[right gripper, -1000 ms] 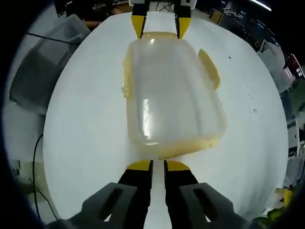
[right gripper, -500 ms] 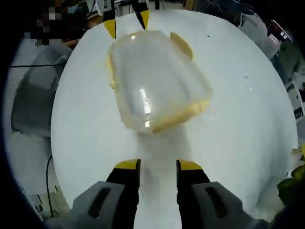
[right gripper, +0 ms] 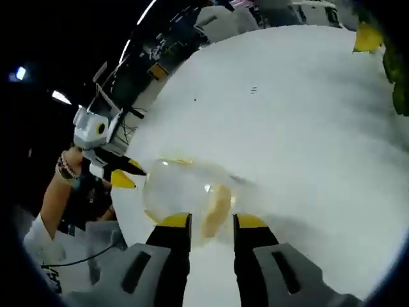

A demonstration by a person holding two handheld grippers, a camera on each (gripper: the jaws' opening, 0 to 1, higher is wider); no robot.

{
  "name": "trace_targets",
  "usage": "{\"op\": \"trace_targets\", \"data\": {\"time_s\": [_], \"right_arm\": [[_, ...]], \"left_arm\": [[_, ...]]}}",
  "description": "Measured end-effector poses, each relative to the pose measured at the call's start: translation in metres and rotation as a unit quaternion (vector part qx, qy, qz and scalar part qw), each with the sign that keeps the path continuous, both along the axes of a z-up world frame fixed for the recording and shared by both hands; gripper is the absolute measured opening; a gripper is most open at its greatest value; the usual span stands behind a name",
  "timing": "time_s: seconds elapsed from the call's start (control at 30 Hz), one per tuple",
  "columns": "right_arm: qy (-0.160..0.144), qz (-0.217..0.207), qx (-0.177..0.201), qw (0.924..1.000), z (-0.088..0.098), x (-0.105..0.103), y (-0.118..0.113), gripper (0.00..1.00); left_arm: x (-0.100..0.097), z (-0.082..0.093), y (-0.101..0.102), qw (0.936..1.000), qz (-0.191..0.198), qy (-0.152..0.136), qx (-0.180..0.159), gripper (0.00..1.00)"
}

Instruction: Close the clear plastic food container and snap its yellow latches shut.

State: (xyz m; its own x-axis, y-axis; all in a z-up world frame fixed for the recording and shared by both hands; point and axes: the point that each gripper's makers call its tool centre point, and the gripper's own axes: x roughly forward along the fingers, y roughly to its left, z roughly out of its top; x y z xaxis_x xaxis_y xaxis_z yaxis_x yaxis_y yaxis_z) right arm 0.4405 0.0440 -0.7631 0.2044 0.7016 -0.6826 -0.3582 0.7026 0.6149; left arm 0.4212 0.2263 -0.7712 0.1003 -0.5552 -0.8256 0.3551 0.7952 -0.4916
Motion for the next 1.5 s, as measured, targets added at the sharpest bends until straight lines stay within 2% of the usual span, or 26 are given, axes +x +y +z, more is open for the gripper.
{"op": "trace_targets", "data": {"time_s": [0.03, 0.07, 0.17, 0.23, 0.3, 0.4, 0.43, 0.53, 0.73, 0.87, 0.93, 1.0, 1.13, 1.2, 1.37, 1.5], "right_arm": [[0.009, -0.007, -0.006, 0.9999, -0.005, 0.0, 0.0, 0.2], [0.003, -0.005, -0.009, 0.9999, -0.006, -0.005, 0.004, 0.22], [0.006, 0.016, -0.017, 0.9997, -0.012, -0.011, 0.012, 0.27], [0.002, 0.022, -0.019, 0.9996, -0.014, -0.008, 0.015, 0.25], [-0.001, 0.031, -0.02, 0.9993, -0.015, -0.011, 0.019, 0.18], [0.012, 0.019, -0.018, 0.9996, -0.017, -0.004, 0.02, 0.19], [0.019, 0.002, -0.018, 0.9997, -0.016, -0.004, 0.021, 0.18], [0.005, 0.004, -0.023, 0.9997, -0.016, -0.007, 0.023, 0.18], [0.008, 0.005, -0.022, 0.9997, -0.016, -0.015, 0.026, 0.17], [0.012, -0.01, -0.012, 0.9998, -0.016, -0.016, 0.023, 0.15], [0.021, -0.021, 0.001, 0.9996, -0.017, -0.018, 0.022, 0.14], [0.029, -0.055, 0.018, 0.9979, -0.016, -0.017, 0.024, 0.14], [0.019, -0.059, 0.03, 0.9976, -0.017, -0.021, 0.022, 0.12], [0.015, -0.057, 0.033, 0.9977, -0.016, -0.022, 0.023, 0.12], [0.02, -0.044, 0.025, 0.9985, -0.013, -0.027, 0.021, 0.11], [0.027, -0.035, 0.021, 0.9988, -0.012, -0.02, 0.017, 0.11]], "left_arm": [[0.0, -0.004, 0.0, 1.0, 0.001, 0.004, 0.005, 0.25], [0.001, -0.005, 0.0, 1.0, 0.003, 0.005, 0.002, 0.26], [0.003, -0.007, -0.003, 0.9997, 0.009, 0.02, -0.005, 0.24], [0.005, -0.009, -0.005, 0.9998, 0.009, 0.019, -0.005, 0.23], [0.007, -0.011, -0.004, 0.9997, 0.011, 0.02, -0.001, 0.23], [0.007, -0.013, -0.003, 0.9999, -0.005, 0.015, 0.006, 0.22], [0.005, -0.015, 0.0, 0.9994, -0.031, 0.006, 0.017, 0.21], [0.004, -0.014, -0.002, 0.9997, -0.015, 0.011, 0.013, 0.22], [-0.005, -0.014, -0.001, 0.9993, -0.026, 0.022, 0.018, 0.21], [-0.009, -0.014, -0.002, 0.9992, -0.028, 0.025, 0.013, 0.21], [-0.013, -0.015, -0.003, 0.9988, -0.028, 0.036, 0.016, 0.2], [-0.016, -0.015, -0.004, 0.9984, -0.034, 0.041, 0.018, 0.2], [-0.019, -0.015, -0.005, 0.9983, -0.03, 0.047, 0.017, 0.19], [-0.027, -0.014, -0.007, 0.9983, -0.03, 0.047, 0.018, 0.19], [-0.026, -0.013, -0.01, 0.9983, -0.036, 0.041, 0.021, 0.17], [-0.026, -0.01, -0.014, 0.9982, -0.038, 0.042, 0.021, 0.18]]}}
